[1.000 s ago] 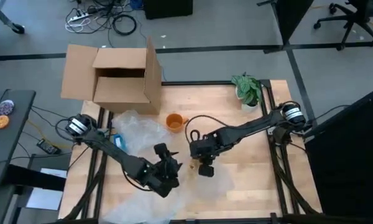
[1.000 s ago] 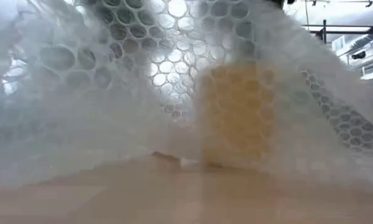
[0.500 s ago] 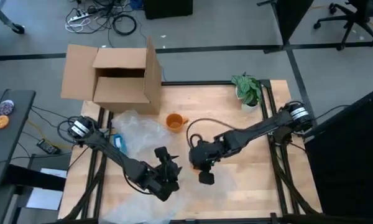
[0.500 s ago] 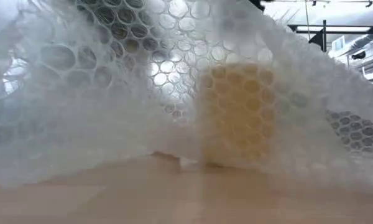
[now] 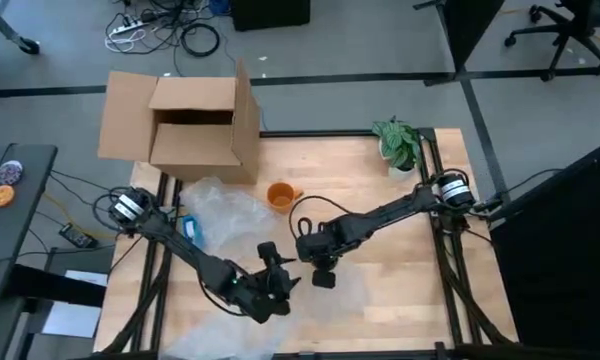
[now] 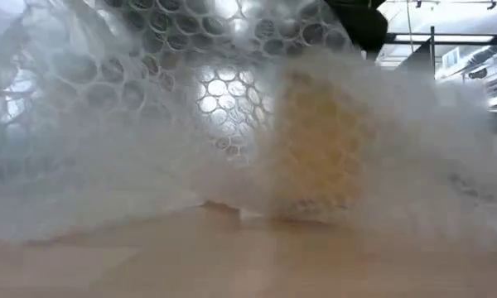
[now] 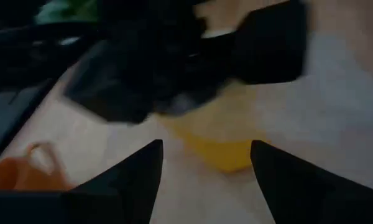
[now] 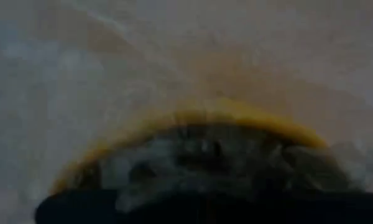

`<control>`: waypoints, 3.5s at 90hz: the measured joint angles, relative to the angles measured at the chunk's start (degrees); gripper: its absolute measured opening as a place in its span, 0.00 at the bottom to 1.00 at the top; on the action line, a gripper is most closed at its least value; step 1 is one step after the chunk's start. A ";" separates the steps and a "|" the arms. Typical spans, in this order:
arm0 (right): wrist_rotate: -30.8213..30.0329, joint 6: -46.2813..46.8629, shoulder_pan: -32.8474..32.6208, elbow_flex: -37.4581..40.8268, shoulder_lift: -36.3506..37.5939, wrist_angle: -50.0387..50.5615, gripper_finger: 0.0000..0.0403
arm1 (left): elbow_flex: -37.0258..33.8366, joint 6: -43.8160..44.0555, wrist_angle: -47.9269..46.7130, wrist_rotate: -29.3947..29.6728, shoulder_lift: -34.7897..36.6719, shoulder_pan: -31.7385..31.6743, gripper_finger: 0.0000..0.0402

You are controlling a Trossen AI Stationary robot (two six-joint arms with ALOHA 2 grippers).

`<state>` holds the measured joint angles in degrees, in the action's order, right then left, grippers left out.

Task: Wrap mug
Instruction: Wrap the yellow mug using the transparent bubble wrap

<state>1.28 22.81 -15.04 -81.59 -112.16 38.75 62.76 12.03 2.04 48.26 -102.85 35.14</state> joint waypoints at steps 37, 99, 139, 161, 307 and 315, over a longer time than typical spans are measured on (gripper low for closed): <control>0.26 0.09 -1.36 0.14 0.72 -0.71 0.00 | -8.15 -5.07 21.04 -13.71 0.02 -5.33 0.57; -5.07 0.02 -2.34 -14.34 0.77 17.19 0.00 | -8.08 -6.06 24.36 -21.18 -2.97 -8.94 0.57; -7.53 -3.34 -5.99 -18.09 0.83 17.95 0.00 | -8.08 -6.06 24.16 -21.14 -2.97 -8.94 0.57; -7.06 -1.93 -3.14 -4.99 0.79 8.61 0.00 | -8.19 -5.90 18.87 -21.12 0.12 -7.72 0.57; -9.05 -1.07 -4.06 -11.73 0.68 17.31 0.00 | -8.16 -2.91 17.82 -17.30 -0.72 -7.52 0.57; -8.30 -1.85 -2.45 -8.26 0.72 13.10 0.00 | -8.15 -3.56 17.77 -17.30 -0.72 -7.52 0.57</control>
<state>-7.02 20.96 -17.49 -89.84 -111.44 51.84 54.61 8.47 19.80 30.96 -103.57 27.62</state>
